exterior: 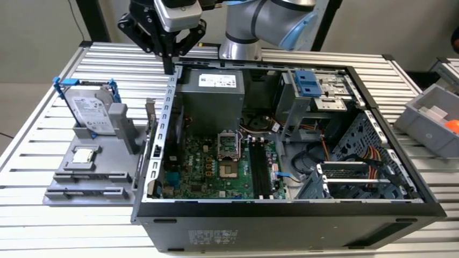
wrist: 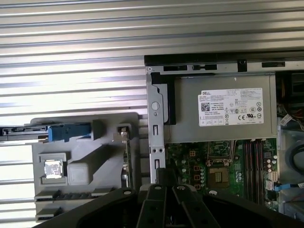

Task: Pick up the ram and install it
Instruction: 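Reach for the ram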

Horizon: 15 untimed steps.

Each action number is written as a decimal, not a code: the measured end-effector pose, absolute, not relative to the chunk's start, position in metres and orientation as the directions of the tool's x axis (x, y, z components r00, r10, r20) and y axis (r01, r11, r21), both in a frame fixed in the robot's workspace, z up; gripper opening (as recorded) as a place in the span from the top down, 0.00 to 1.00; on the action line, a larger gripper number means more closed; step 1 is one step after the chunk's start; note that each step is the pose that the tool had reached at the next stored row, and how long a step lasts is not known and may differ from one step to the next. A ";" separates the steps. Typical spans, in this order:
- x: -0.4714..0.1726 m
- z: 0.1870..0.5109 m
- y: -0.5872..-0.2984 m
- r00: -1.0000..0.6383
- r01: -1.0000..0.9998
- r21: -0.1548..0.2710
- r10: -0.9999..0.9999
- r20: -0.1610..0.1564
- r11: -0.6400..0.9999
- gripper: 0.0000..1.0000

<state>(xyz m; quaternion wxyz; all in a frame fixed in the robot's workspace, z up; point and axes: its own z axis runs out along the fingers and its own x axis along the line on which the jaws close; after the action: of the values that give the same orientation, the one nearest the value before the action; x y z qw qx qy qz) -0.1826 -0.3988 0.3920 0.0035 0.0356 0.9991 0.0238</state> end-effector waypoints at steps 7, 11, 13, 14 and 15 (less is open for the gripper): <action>-0.185 0.392 -0.399 -0.997 0.071 0.048 0.071 -0.005 0.996 1.00; -0.187 0.392 -0.399 -0.997 0.071 0.048 0.071 -0.005 0.996 1.00; -0.187 0.392 -0.399 -0.997 0.071 0.048 0.071 -0.005 0.996 1.00; -0.187 0.392 -0.399 -0.997 0.071 0.048 0.071 -0.005 0.996 1.00; -0.188 0.392 -0.399 -0.997 0.071 0.048 0.071 -0.005 0.996 1.00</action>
<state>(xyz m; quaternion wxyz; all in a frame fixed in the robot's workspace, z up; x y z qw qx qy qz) -0.1877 -0.3989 0.3920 0.0035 0.0354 0.9991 0.0238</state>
